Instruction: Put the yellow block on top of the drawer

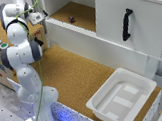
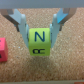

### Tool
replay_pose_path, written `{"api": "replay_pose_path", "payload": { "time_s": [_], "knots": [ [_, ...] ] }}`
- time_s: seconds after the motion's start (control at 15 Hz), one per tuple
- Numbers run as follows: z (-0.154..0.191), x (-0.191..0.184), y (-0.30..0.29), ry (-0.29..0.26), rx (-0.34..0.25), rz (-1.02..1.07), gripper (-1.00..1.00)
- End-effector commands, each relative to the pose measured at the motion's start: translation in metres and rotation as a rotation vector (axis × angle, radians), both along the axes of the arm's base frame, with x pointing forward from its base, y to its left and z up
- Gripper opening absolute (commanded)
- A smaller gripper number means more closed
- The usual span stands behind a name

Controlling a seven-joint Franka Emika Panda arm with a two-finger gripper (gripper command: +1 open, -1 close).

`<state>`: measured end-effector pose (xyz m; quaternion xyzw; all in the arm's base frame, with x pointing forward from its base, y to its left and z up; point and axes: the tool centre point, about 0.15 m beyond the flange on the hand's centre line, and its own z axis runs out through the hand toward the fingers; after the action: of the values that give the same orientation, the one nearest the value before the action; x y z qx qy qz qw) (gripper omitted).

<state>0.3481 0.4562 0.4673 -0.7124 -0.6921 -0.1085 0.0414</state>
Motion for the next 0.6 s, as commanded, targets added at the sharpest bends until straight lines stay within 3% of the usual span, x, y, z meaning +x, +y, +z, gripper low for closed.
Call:
{"api": "replay_pose_path", "payload": {
  "time_s": [0.0,0.33,0.53],
  "knots": [
    [0.000,0.023,0.041,0.062,-0.131,-0.034,1.00],
    [0.047,-0.002,0.008,0.002,-0.066,-0.017,1.00],
    [0.070,-0.013,-0.019,-0.005,-0.027,-0.029,1.00]
  ]
}}
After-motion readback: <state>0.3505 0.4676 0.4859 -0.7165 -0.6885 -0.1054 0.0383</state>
